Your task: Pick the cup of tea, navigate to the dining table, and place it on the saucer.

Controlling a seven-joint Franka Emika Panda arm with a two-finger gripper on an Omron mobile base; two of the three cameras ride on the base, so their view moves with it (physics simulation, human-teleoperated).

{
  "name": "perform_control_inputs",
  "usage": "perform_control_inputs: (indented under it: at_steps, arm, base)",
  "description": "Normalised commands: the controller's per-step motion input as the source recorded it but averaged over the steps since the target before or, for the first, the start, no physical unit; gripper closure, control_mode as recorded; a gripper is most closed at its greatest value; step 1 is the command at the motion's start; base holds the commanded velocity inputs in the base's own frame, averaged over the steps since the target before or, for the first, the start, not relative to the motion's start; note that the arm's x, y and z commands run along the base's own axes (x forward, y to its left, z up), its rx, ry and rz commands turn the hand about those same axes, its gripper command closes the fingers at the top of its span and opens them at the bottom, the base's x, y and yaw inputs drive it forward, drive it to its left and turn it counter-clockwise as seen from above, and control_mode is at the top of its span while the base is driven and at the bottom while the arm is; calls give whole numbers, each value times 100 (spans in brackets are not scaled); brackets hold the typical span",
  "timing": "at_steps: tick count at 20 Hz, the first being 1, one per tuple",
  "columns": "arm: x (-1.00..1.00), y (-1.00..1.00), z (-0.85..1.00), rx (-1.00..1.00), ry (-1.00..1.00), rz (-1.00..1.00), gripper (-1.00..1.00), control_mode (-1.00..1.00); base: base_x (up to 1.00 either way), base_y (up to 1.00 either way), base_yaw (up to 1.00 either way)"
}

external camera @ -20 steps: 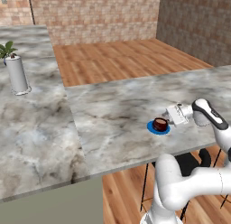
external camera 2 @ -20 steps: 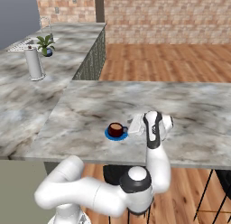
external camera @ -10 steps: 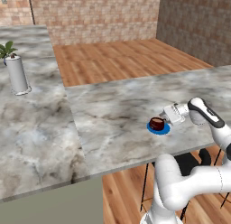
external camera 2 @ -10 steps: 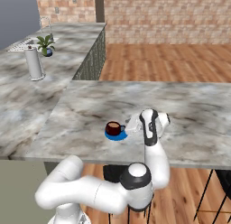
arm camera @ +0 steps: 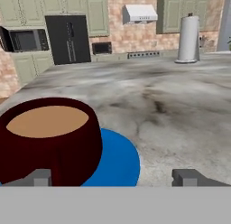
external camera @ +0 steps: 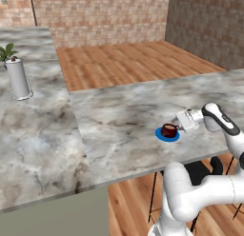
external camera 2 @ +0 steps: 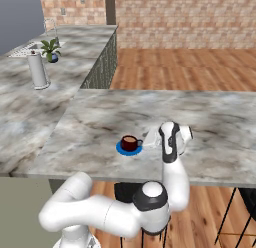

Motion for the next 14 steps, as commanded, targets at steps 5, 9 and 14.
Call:
perform_control_inputs:
  at_steps: [5,9,14]
  arm:
    - [0,-7,-2,-6,-1,0,-100,-100]
    - [0,-1,-13,-23,0,0,-100,-100]
    - [0,0,-13,-26,0,0,-100,-100]
  base:
    - [0,0,0]
    - [0,0,0]
    - [0,0,0]
